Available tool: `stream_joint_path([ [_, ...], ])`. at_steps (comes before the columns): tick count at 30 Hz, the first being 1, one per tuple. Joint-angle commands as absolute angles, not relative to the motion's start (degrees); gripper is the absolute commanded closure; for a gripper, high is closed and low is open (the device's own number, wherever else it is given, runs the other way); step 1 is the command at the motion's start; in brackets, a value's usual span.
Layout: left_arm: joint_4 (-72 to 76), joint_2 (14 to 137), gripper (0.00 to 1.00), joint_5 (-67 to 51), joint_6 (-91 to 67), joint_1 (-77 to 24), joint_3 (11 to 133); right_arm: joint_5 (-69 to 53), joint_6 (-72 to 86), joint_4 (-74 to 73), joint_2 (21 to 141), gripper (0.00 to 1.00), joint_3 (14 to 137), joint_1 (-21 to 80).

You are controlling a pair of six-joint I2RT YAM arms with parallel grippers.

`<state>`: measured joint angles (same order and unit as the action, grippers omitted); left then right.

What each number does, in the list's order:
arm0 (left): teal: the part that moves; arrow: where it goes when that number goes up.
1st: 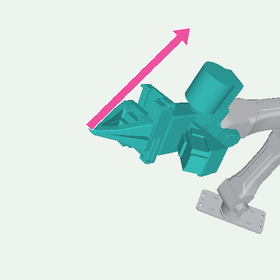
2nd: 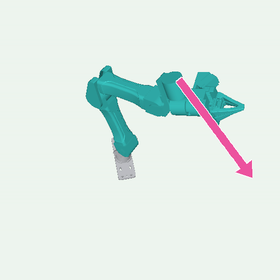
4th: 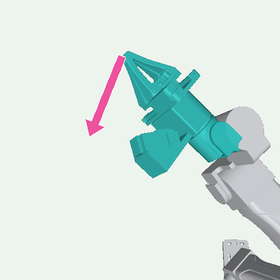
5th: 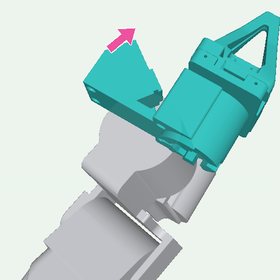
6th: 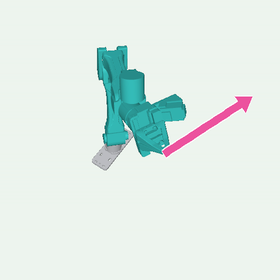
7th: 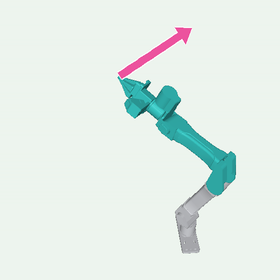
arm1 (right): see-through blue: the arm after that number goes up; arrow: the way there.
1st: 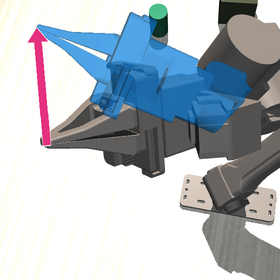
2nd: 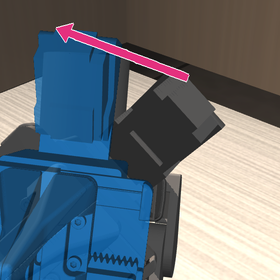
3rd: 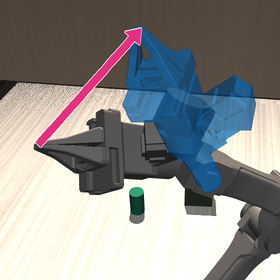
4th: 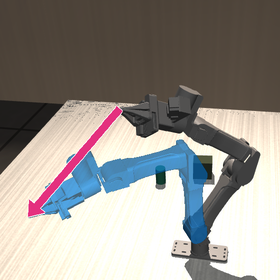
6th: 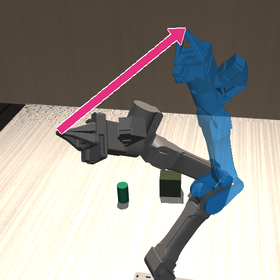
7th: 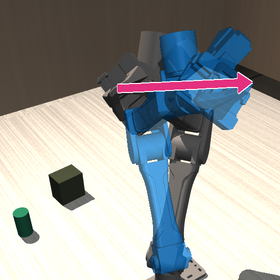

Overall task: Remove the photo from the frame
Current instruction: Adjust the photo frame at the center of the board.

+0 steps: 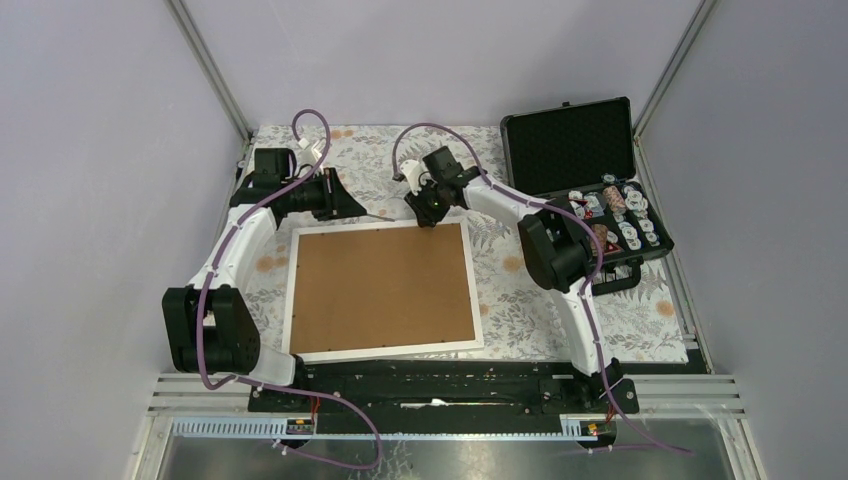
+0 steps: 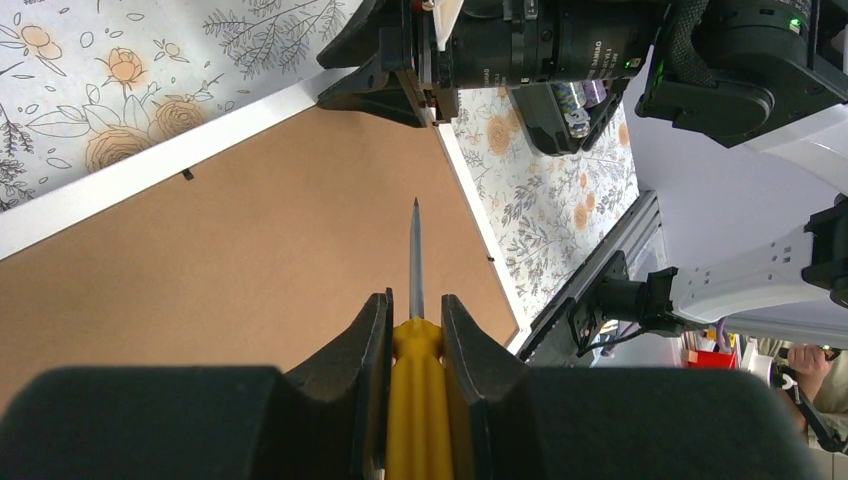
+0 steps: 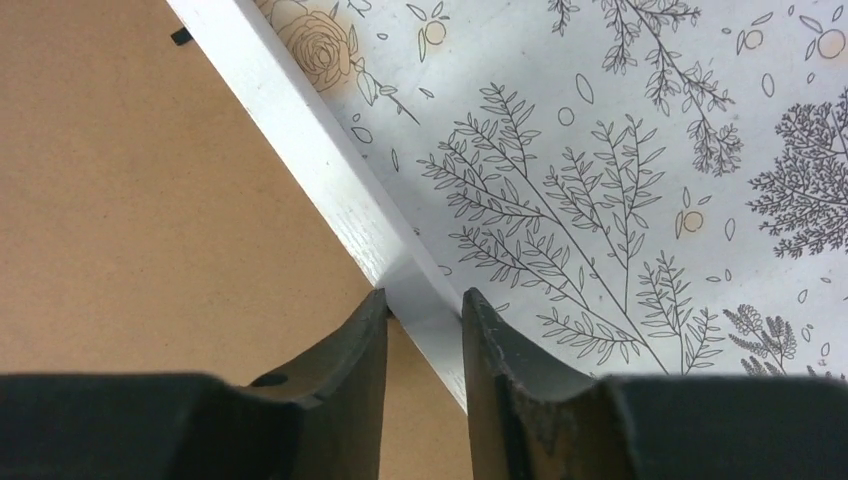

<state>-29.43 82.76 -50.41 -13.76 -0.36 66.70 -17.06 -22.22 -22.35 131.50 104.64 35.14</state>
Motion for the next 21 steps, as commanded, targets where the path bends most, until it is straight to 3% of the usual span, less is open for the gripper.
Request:
stream_joint_path([
  [1, -27.0, 81.0, 1.0, -52.1, -13.4, -0.1, 66.5, -12.3, -21.7, -26.0, 134.6, 0.75, 102.5, 33.8],
  [4, -27.0, 81.1, 1.0, -51.8, -13.3, 1.3, 66.5, -12.8, -19.1, -26.8, 134.1, 0.92, 102.3, 31.3],
  [9, -26.5, 81.6, 1.0, -51.6, -13.6, 1.8, 66.4, -14.6, -15.0, -28.0, 133.1, 1.0, 101.9, 26.3],
  [11, -26.2, 81.8, 1.0, -51.7, -13.7, 1.9, 66.3, -17.3, -16.6, -28.7, 132.0, 0.82, 100.9, 25.4],
  [13, -26.0, 82.0, 1.0, -51.8, -13.8, 2.0, 66.3, -20.6, -19.0, -29.0, 129.9, 0.51, 98.8, 25.3],
  [14, -25.8, 82.0, 1.0, -51.9, -13.9, 2.0, 66.3, -21.5, -19.5, -28.7, 128.9, 0.41, 98.1, 25.4],
  [16, -25.6, 82.0, 1.0, -52.0, -14.1, 2.1, 66.1, -24.2, -20.1, -28.6, 127.6, 0.32, 98.2, 25.4],
  [21, -25.3, 81.8, 1.0, -51.7, -14.2, 2.2, 66.1, -28.8, -22.1, -29.0, 126.3, 0.22, 101.4, 25.9],
])
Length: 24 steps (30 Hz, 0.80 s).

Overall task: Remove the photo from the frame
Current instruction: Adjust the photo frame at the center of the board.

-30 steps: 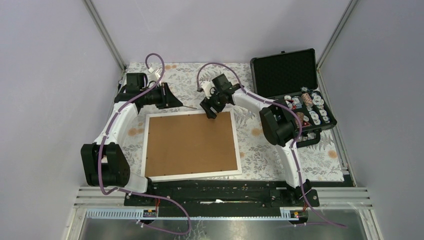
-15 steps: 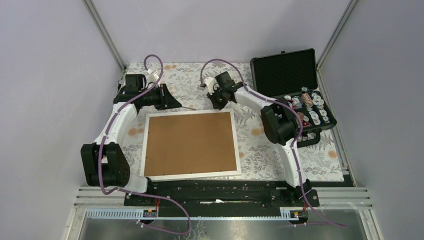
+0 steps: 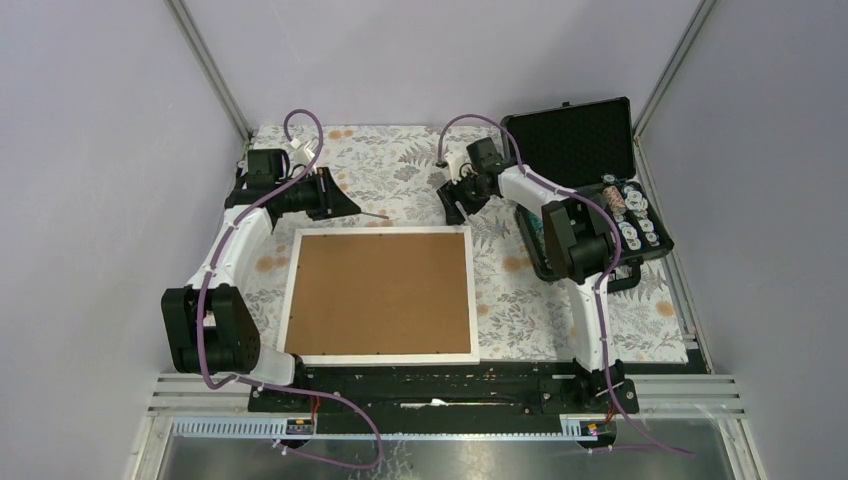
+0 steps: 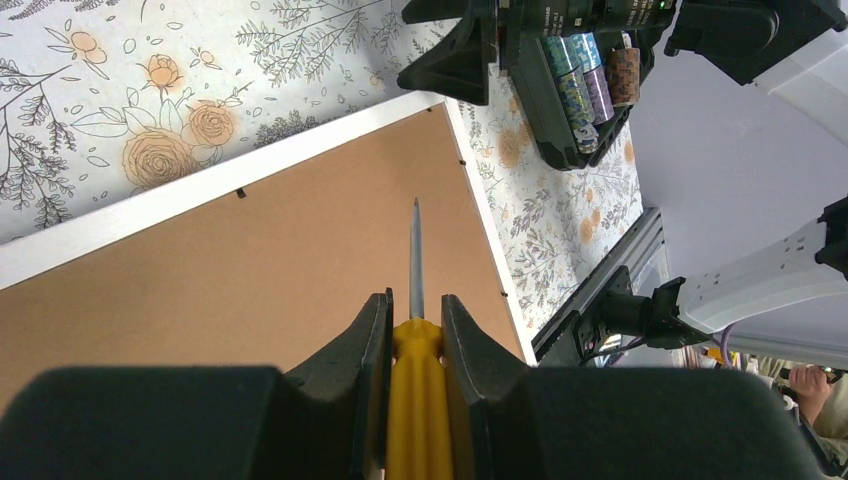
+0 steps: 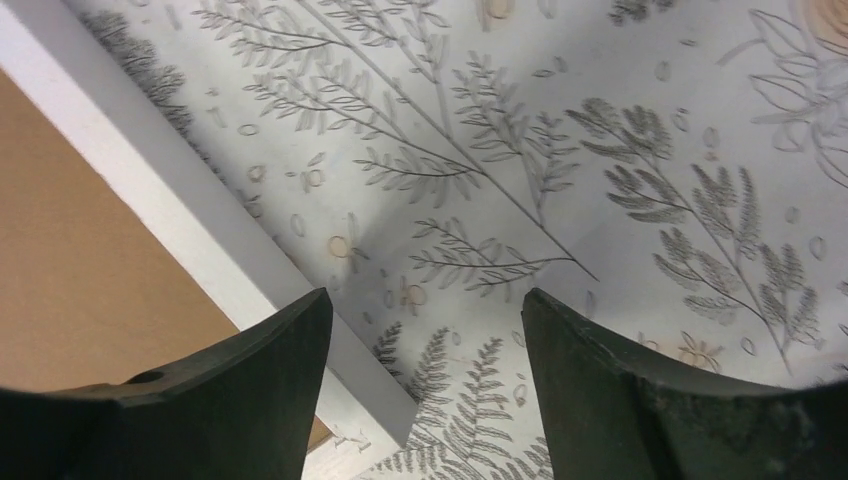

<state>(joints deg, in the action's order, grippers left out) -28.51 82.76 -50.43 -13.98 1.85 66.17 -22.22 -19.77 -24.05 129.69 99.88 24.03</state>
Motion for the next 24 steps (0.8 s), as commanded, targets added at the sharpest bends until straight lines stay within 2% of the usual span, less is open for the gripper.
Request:
stream_joint_path([
  [1, -25.2, 81.8, 1.0, -51.7, -14.2, 2.2, 66.2, -29.2, -22.8, -29.1, 126.2, 0.2, 102.0, 26.4],
  [4, -25.0, 81.9, 1.0, -51.8, -14.5, 2.4, 66.3, -29.0, -24.4, -30.2, 127.1, 0.15, 104.2, 28.6],
  [12, -24.9, 81.3, 1.0, -52.4, -14.5, 3.3, 65.9, -30.7, -24.6, -32.0, 130.3, 0.14, 109.4, 31.8],
  [16, -24.9, 81.3, 1.0, -53.0, -14.5, 3.8, 65.9, -30.8, -26.2, -33.7, 132.0, 0.16, 110.3, 34.1],
  [24, -25.0, 80.6, 1.0, -53.7, -15.0, 4.4, 66.2, -21.0, -25.2, -34.0, 138.2, 0.24, 114.0, 36.2],
])
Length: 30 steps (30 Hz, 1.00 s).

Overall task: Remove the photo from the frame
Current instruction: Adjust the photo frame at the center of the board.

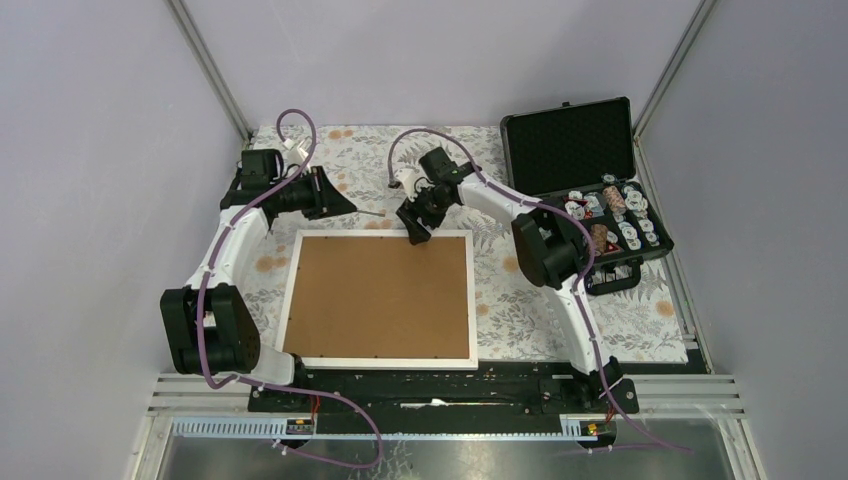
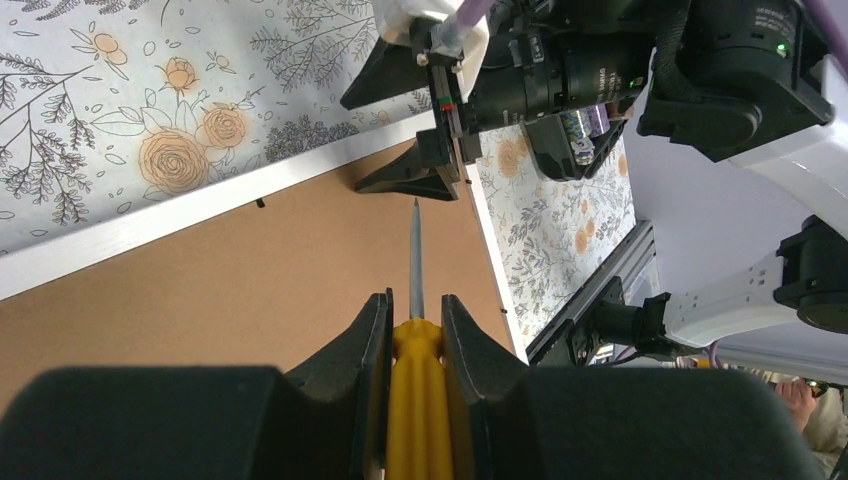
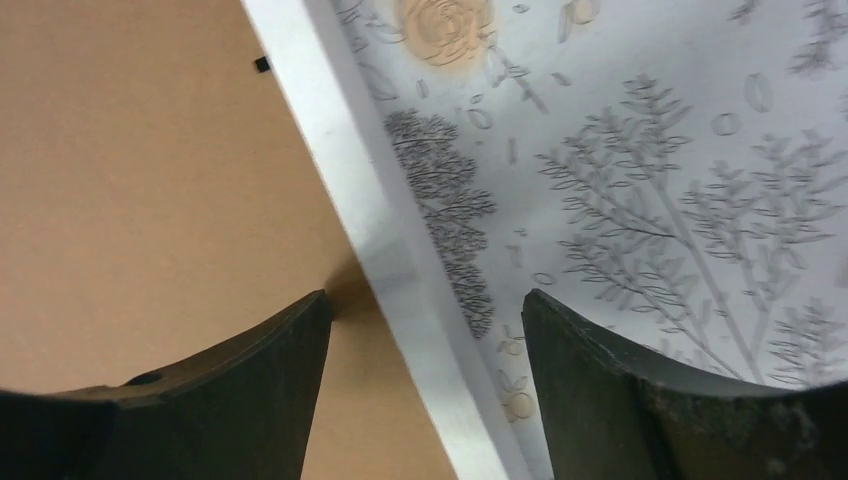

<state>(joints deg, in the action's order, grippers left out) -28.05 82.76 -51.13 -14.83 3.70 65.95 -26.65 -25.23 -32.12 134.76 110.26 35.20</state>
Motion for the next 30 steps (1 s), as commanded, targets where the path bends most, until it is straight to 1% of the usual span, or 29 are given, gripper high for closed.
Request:
stream_joint_path([
  [1, -24.9, 80.4, 1.0, -53.8, -15.0, 4.4, 66.3, -20.0, -25.1, -34.1, 138.9, 0.25, 114.5, 36.3],
  [3, -24.9, 80.0, 1.0, -53.7, -15.0, 4.6, 66.3, -18.0, -24.7, -34.1, 140.0, 0.32, 115.2, 36.2],
  [4, -25.0, 79.8, 1.0, -53.6, -15.0, 4.7, 66.3, -16.7, -24.6, -34.0, 140.4, 0.36, 115.4, 36.2],
  [5, -24.9, 79.7, 1.0, -53.5, -14.9, 4.8, 66.3, -15.0, -24.4, -34.0, 140.8, 0.43, 115.6, 36.2],
  [6, -25.0, 79.7, 1.0, -53.5, -14.9, 4.9, 66.3, -13.2, -24.2, -34.1, 141.3, 0.47, 115.9, 36.1],
  [10, -24.9, 80.1, 1.0, -53.8, -14.9, 5.4, 66.6, -9.1, -23.5, -34.7, 143.0, 0.55, 116.8, 34.6],
  [15, -25.0, 80.8, 1.0, -54.1, -14.8, 5.9, 66.6, -8.5, -22.3, -38.2, 145.4, 0.62, 119.6, 30.7],
  [21, -24.9, 80.9, 1.0, -54.3, -14.6, 6.6, 66.7, -9.5, -19.6, -40.2, 144.0, 0.63, 117.5, 26.2],
  [24, -24.9, 80.8, 1.0, -54.2, -14.6, 7.0, 66.6, -10.2, -18.4, -40.4, 142.2, 0.64, 114.2, 24.5],
  [26, -24.9, 80.7, 1.0, -54.2, -14.7, 7.0, 66.6, -12.0, -17.1, -40.5, 140.2, 0.67, 110.8, 24.3],
  [30, -25.4, 80.6, 1.0, -53.0, -14.7, 7.4, 66.2, -18.0, -8.9, -39.4, 134.9, 0.72, 102.1, 24.4],
])
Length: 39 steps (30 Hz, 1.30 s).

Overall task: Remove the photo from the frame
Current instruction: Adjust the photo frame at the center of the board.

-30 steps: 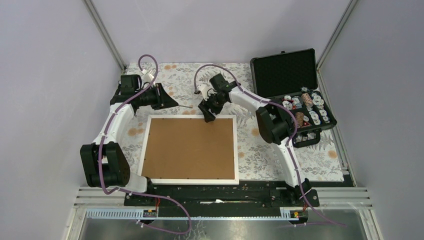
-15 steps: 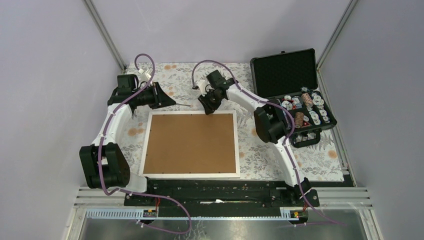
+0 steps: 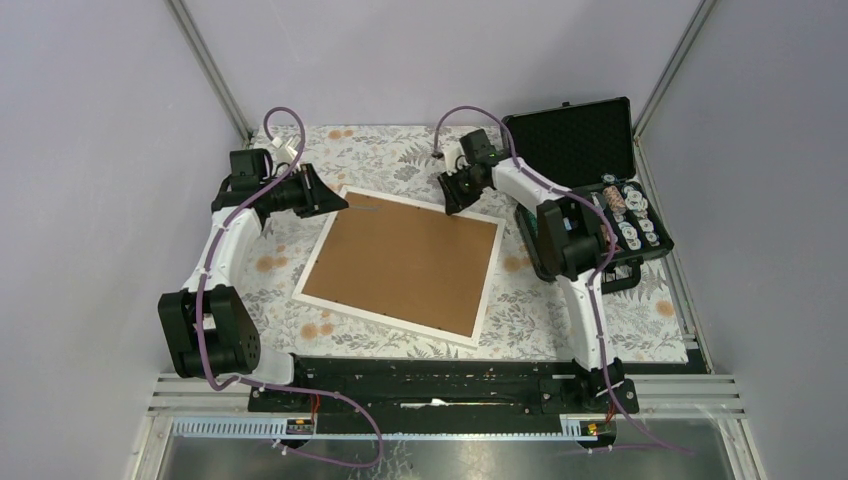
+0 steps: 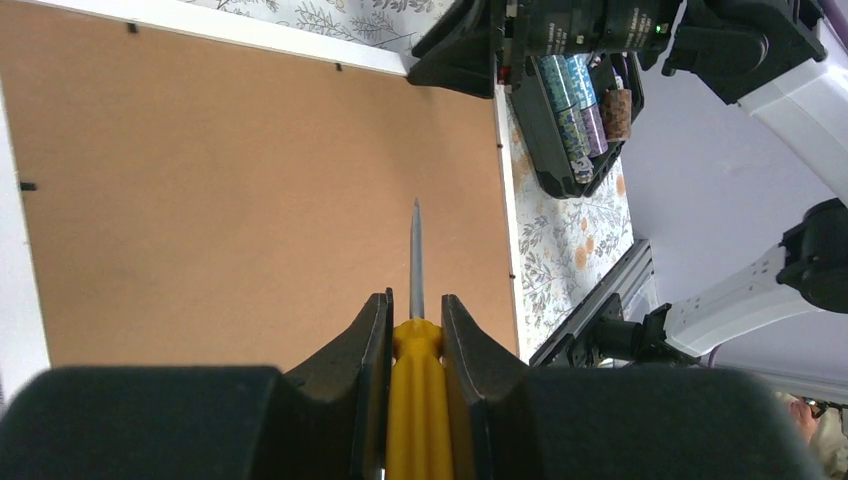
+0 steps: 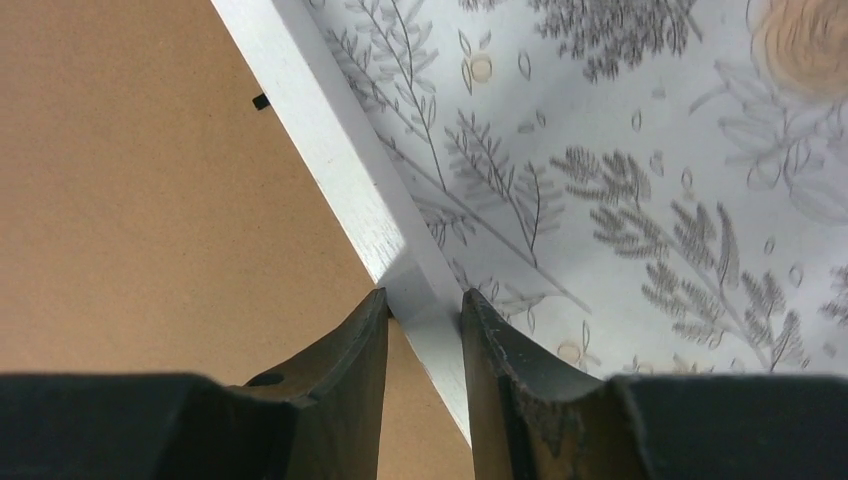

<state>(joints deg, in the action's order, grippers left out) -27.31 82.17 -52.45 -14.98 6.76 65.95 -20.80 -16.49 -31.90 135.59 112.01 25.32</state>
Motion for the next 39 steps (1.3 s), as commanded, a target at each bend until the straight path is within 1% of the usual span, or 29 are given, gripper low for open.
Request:
stream_joint_path([
  [1, -25.6, 80.4, 1.0, -52.6, -14.8, 7.6, 66.1, -19.4, -6.7, -37.8, 133.3, 0.72, 99.4, 24.5],
  [5, -26.1, 79.5, 1.0, -48.7, -15.5, 8.6, 64.0, -22.3, 1.2, -30.2, 126.2, 0.74, 88.0, 25.5],
  [9, -26.1, 80.0, 1.0, -50.8, -16.6, 12.2, 62.4, -24.1, 8.5, -25.9, 122.5, 0.76, 80.8, 27.1],
  [10, -26.3, 80.3, 1.0, -51.6, -16.7, 12.8, 62.3, -24.3, 9.2, -25.6, 122.0, 0.75, 79.6, 28.2],
  [12, -26.5, 80.8, 1.0, -53.1, -16.6, 13.5, 62.1, -24.0, 8.6, -25.1, 120.8, 0.58, 78.4, 30.4],
  [13, -26.6, 80.9, 1.0, -53.5, -16.4, 13.7, 62.1, -23.3, 7.1, -25.2, 120.3, 0.52, 78.7, 31.2],
  [15, -26.7, 80.6, 1.0, -53.7, -16.0, 13.7, 61.9, -21.3, 3.9, -25.3, 119.8, 0.42, 81.6, 31.6],
  [16, -26.7, 80.5, 1.0, -53.9, -15.8, 13.7, 62.0, -20.0, 2.0, -25.6, 120.1, 0.4, 83.9, 31.6],
  [20, -26.7, 80.2, 1.0, -54.4, -15.2, 13.7, 62.2, -17.1, -3.1, -25.1, 122.3, 0.33, 93.5, 32.0],
  [23, -26.7, 80.5, 1.0, -54.5, -15.0, 13.7, 62.1, -17.9, -4.3, -26.1, 125.9, 0.28, 101.5, 32.8],
  [30, -26.7, 80.9, 1.0, -55.2, -14.8, 14.1, 62.5, -18.8, -4.7, -29.6, 135.7, 0.29, 115.7, 35.3],
  [39, -27.4, 81.7, 1.0, -55.7, -13.6, 15.1, 62.5, -18.1, -5.1, -29.9, 141.6, 0.29, 119.4, 37.8],
])
